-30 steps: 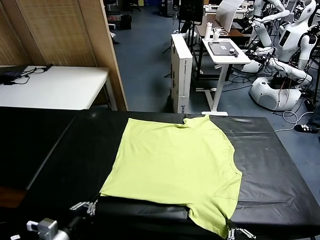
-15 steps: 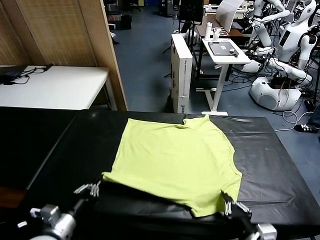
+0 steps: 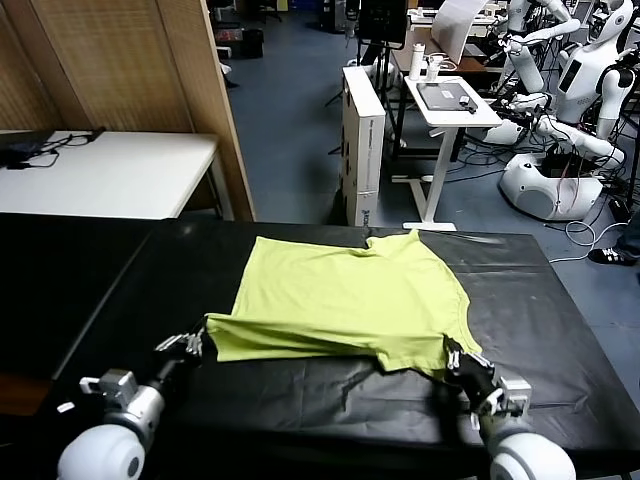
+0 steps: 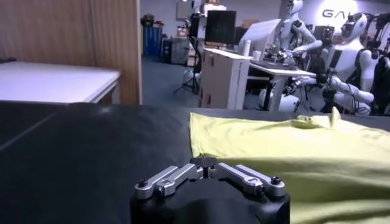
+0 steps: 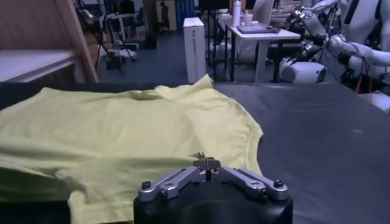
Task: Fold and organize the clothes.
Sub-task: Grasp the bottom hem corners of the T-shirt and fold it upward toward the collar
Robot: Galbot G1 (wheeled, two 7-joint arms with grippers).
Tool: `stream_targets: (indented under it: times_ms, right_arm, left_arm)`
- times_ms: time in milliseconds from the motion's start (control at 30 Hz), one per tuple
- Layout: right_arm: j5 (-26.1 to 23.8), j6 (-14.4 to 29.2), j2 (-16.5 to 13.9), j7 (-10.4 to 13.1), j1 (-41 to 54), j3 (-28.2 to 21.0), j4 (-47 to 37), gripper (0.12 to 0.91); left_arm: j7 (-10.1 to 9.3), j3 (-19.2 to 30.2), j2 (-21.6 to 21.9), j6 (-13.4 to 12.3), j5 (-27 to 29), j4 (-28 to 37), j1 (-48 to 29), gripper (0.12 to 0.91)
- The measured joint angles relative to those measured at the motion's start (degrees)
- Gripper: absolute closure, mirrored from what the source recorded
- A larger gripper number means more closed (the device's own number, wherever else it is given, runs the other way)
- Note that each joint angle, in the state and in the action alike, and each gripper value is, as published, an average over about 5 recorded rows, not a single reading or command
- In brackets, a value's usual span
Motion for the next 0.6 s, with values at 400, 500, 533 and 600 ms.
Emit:
stream_targets:
  times_ms: [400,500,533,600]
  right_arm:
    - [0.9,-0.9,-0.7,-3.0,1.1,-0.4,-1.7,0.710]
    - [1.5,-1.5,-1.8,-4.2,0.3,0.2,-0.4,0.540]
    - [1.6,-1.7,-2.3,-4.4,-0.1,0.4,0.1,0.483]
    - [2.0,-2.1,-3.5,-4.5,-1.0,1.0,1.3,0.369]
  left_arm:
    - [-0.05,3.2,1.2,0.4,0.4,4.4,-4.2,0.884]
    - [-0.26,3.6,1.2,0.7,0.4,5.2,-4.9,0.884]
    - [-0.33,3.8,1.1,0.8,0.4,5.4,-5.2,0.884]
    - [-0.42,3.9,1.0,0.8,0.3,5.6,-5.4,0.884]
